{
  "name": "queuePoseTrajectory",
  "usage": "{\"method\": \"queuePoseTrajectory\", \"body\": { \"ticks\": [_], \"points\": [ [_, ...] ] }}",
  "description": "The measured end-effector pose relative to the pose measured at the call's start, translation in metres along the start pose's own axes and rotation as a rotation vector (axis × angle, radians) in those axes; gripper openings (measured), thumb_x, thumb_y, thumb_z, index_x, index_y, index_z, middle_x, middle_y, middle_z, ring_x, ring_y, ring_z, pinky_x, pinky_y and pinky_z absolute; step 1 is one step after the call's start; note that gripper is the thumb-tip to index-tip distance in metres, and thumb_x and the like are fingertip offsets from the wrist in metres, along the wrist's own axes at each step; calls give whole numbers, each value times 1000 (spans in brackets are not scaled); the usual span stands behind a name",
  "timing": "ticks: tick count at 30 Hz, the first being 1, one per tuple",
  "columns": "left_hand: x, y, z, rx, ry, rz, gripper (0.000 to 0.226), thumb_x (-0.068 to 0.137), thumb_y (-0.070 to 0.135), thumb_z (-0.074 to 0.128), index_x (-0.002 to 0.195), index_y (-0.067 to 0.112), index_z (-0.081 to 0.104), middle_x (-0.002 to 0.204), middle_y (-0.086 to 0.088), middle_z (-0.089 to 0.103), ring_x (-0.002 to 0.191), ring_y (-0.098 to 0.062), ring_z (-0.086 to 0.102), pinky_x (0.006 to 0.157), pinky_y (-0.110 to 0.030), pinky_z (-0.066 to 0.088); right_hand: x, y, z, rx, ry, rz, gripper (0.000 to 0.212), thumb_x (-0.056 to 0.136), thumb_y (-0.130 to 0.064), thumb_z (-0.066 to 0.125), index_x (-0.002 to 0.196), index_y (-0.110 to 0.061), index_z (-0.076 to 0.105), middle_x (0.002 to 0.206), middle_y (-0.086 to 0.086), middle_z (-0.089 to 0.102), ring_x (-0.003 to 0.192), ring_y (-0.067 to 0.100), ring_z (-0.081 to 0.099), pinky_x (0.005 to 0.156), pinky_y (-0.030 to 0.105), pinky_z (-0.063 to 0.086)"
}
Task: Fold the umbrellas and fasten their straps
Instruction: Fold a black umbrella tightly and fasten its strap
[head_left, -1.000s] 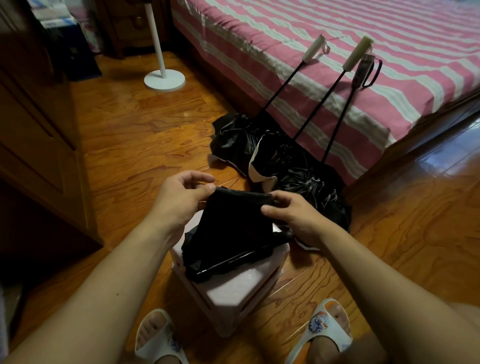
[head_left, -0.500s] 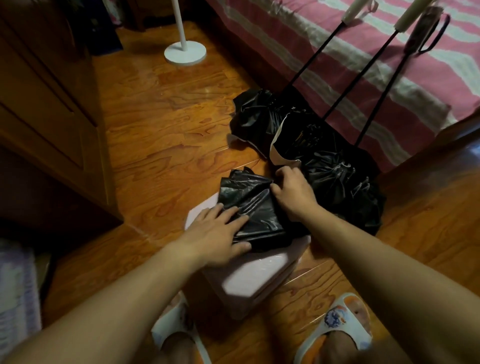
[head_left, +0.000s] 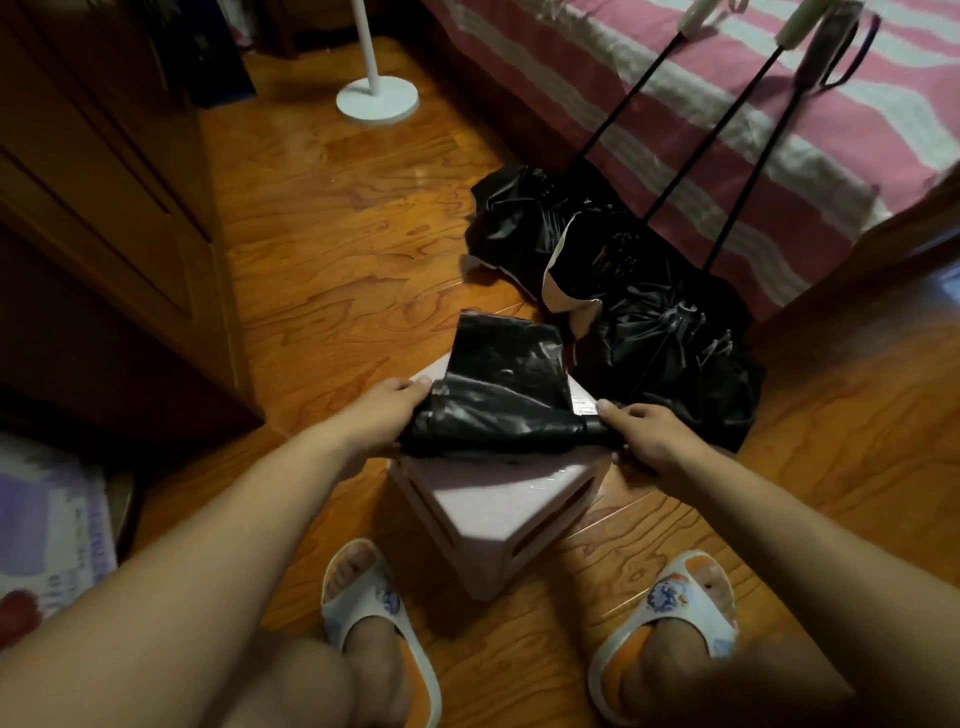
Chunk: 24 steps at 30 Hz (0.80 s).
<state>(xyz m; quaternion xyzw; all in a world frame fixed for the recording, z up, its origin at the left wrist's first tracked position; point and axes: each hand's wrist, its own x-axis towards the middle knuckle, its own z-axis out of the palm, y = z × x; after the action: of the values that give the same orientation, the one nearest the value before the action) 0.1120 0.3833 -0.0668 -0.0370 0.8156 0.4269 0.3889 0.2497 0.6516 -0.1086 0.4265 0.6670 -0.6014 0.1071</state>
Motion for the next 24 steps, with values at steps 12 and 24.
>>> {"method": "queuePoseTrajectory", "body": {
  "ticks": [12,24],
  "points": [
    [-21,-17,0,22,42,19,36,105,18,53,141,18,50,97,-12,68,79,-22,58,67,-33,48,-19,-16,8,-151,77,128,51,104,-51,47,128,-7,56,90,13,64,62,19,62,56,24,48],
    [-29,-15,33,280,218,28,44,98,41,57,131,22,34,115,-5,58,99,-26,64,89,-46,57,-55,9,48,-1019,312,-472,42,94,-35,55,136,-29,58,140,3,48,128,28,35,106,44,37]
  ]
}}
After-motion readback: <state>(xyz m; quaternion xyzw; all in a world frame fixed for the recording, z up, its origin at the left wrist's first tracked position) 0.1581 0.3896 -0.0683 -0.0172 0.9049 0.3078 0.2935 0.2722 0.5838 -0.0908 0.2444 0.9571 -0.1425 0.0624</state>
